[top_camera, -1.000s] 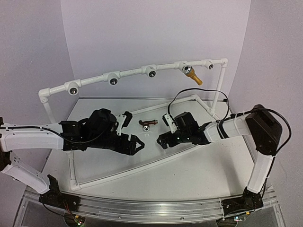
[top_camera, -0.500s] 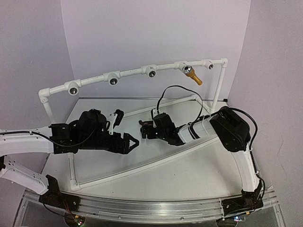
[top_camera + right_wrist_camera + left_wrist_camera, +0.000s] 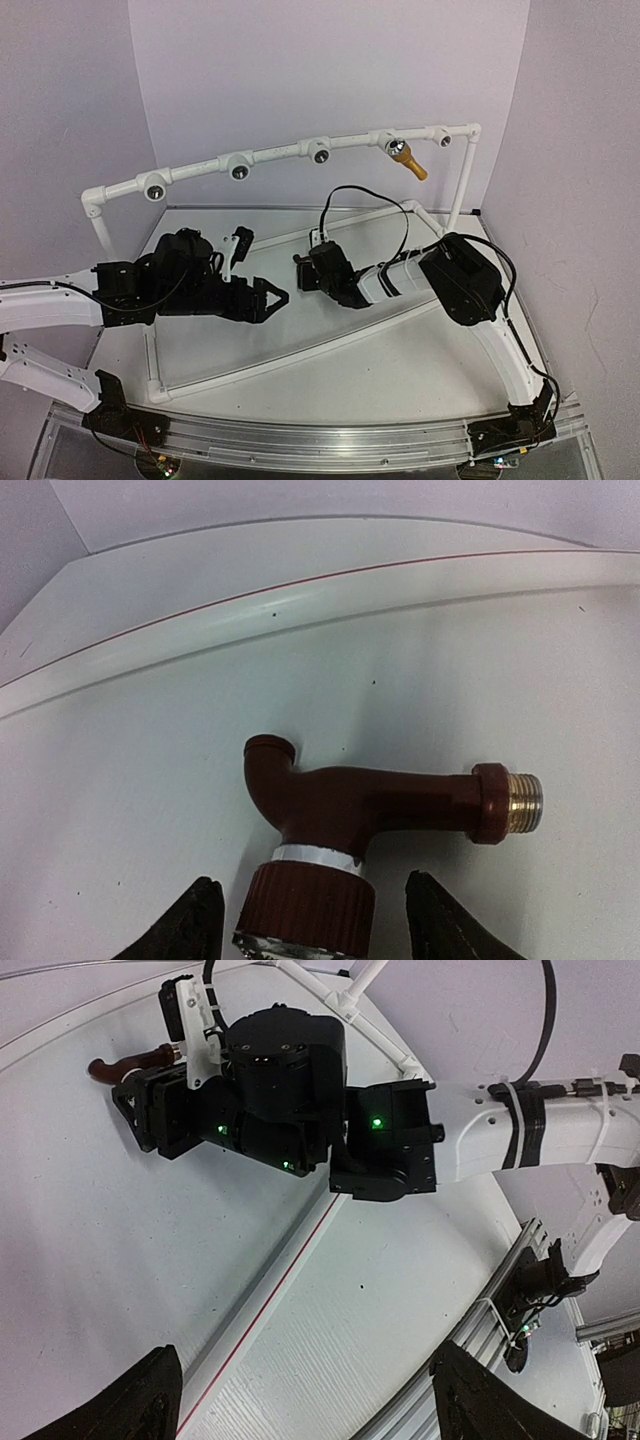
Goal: Install the water faucets
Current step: Pick up the water faucet from the center of the board.
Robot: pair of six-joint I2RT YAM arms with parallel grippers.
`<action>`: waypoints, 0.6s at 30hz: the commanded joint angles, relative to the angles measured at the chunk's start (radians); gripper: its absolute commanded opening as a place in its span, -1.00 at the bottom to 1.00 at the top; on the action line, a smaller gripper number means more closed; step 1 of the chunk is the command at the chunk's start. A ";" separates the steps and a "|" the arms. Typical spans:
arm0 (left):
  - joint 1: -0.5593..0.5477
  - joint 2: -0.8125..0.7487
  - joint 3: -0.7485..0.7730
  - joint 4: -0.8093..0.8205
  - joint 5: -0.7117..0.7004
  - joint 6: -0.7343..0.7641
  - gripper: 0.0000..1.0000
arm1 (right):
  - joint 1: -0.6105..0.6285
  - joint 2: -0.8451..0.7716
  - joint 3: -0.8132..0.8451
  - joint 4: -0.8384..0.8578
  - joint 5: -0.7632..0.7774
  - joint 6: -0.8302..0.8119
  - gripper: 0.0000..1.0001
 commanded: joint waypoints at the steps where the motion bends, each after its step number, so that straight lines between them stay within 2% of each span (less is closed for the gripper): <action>1: -0.001 -0.048 -0.007 0.038 -0.021 -0.004 0.78 | 0.006 0.014 0.026 0.073 -0.023 -0.112 -0.02; 3: -0.001 -0.059 -0.012 0.038 -0.034 -0.018 0.78 | 0.006 -0.005 -0.014 0.131 -0.072 -0.156 -0.24; 6: -0.001 -0.059 -0.008 0.038 -0.044 -0.029 0.78 | 0.007 -0.050 -0.081 0.191 -0.121 -0.205 -0.46; 9: 0.000 -0.047 0.002 0.042 -0.050 -0.039 0.78 | 0.006 -0.105 -0.162 0.249 -0.198 -0.253 -0.84; 12: -0.001 -0.041 0.014 0.043 -0.062 -0.052 0.77 | 0.007 -0.204 -0.260 0.271 -0.284 -0.273 -0.99; 18: -0.002 -0.060 0.009 0.076 -0.087 -0.082 0.77 | 0.009 -0.524 -0.557 0.220 -0.572 -0.388 -1.00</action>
